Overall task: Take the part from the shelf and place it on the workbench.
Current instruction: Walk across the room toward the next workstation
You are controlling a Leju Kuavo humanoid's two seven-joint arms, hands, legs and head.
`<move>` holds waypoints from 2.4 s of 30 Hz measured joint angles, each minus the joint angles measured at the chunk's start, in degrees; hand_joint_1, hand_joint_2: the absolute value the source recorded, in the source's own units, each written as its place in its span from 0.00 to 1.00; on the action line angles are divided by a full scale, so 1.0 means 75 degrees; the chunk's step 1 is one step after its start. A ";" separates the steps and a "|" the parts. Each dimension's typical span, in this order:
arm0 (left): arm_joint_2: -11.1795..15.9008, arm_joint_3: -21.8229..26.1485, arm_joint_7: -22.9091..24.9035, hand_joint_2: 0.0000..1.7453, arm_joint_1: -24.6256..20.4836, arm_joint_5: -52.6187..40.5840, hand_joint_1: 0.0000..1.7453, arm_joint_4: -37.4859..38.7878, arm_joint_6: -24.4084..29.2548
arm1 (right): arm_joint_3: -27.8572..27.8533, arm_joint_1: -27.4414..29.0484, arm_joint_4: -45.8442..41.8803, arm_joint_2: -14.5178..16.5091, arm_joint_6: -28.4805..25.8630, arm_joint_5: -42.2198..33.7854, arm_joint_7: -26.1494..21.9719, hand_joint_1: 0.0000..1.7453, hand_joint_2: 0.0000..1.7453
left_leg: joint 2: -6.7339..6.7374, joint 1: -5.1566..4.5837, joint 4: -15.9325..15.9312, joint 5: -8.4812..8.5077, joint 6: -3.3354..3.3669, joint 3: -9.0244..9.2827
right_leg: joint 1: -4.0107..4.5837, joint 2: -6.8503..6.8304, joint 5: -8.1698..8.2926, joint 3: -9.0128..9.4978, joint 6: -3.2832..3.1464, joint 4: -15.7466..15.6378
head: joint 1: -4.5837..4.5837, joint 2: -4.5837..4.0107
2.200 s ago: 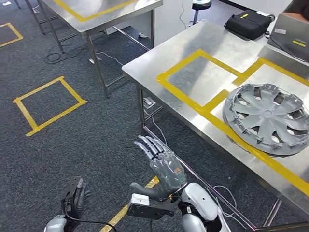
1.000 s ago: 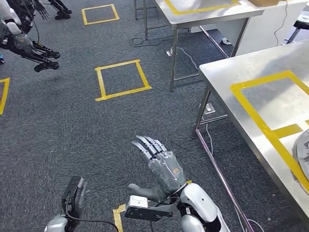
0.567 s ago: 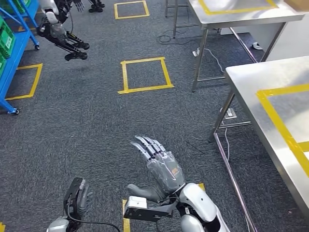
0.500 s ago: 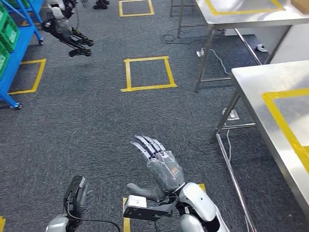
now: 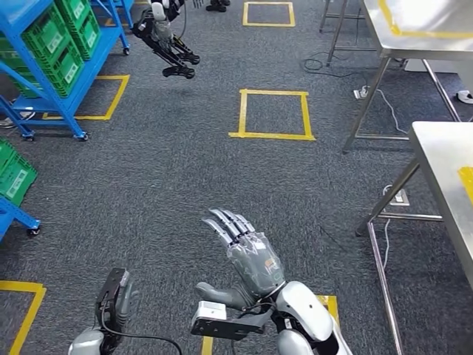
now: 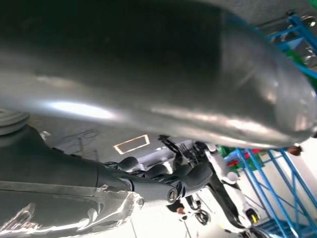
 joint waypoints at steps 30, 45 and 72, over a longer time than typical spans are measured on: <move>0.0054 -0.0171 -0.0219 0.00 0.0020 -0.0149 0.00 -0.0034 -0.0134 | -0.0002 0.0025 -0.0007 -0.0029 -0.0088 0.0052 0.0003 0.00 0.00 | -0.0023 -0.0022 0.0007 -0.0124 0.0044 0.0132 | -0.0084 0.0013 0.0210 -0.0322 0.0072 0.0069 | 0.0065 0.0000; 0.0028 -0.0199 -0.0144 0.00 0.0061 -0.0197 0.00 -0.0035 -0.0019 | -0.0009 0.0048 -0.0013 -0.0025 -0.0118 0.0103 0.0010 0.00 0.00 | 0.1517 -0.0147 0.0212 -0.0034 -0.0041 -0.0080 | 0.0061 -0.1443 -0.0235 0.0211 -0.0048 -0.0088 | -0.0021 0.0000; -0.0607 -0.2718 0.1773 0.00 0.2454 0.1662 0.00 -0.4207 -0.0996 | -0.2215 0.0959 0.1105 0.0146 -0.1033 0.0114 0.0204 0.00 0.00 | 0.0810 -0.0160 0.1561 -0.1492 0.0071 -0.0750 | 0.0059 -0.1022 -0.0106 0.0656 -0.0183 -0.0568 | 0.0079 0.0000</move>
